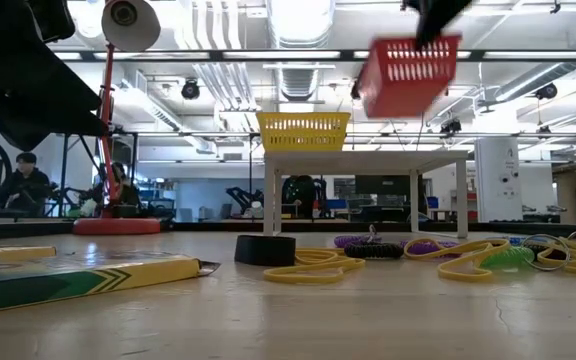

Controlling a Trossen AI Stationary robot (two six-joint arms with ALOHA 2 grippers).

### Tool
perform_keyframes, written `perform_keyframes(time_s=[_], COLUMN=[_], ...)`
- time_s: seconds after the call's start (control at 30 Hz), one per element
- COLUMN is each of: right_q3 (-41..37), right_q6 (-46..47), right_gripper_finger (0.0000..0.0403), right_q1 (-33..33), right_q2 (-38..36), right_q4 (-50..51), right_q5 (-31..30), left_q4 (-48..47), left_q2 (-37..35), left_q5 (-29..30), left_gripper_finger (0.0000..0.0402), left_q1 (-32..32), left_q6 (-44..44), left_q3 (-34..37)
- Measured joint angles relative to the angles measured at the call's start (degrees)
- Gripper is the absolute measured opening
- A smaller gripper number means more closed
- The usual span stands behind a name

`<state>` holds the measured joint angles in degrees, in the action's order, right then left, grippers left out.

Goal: Pick & Place Office Desk Supplies
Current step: Put the red bin on the shelf

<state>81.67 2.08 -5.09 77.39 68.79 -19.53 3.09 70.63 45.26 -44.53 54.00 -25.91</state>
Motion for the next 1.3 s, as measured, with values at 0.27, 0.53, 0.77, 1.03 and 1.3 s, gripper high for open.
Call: perform_keyframes(time_s=[0.27, 0.53, 0.77, 1.03, 1.3], right_q3=[-11.7, -15.7, -18.3, -19.0, -15.7], right_q6=[-18.7, -25.5, -27.3, -26.7, -26.1], right_gripper_finger=[0.0013, 0.0013, 0.0014, 0.0077, 0.0147], right_q1=[15.3, 25.9, 27.1, 27.1, 27.1], right_q2=[-4.0, -3.4, -3.6, -4.0, -4.1], right_q4=[-14.1, -16.2, -17.6, -16.9, -16.7], right_q5=[3.0, 6.2, 6.3, 6.4, 6.5], left_q4=[0.2, 1.5, 1.9, 2.0, 2.0], left_q2=[0.0, 0.0, 0.0, 0.0, 0.0], left_q5=[0.0, 0.2, 0.2, 0.2, 0.2], left_gripper_finger=[0.0179, 0.0179, 0.0179, 0.0179, 0.0179], left_q1=[0.0, 0.2, 0.8, 0.8, 0.8], left_q6=[-0.1, 0.0, 0.0, 0.0, 0.0], left_q3=[0.0, -0.1, -0.1, -0.3, -0.3])
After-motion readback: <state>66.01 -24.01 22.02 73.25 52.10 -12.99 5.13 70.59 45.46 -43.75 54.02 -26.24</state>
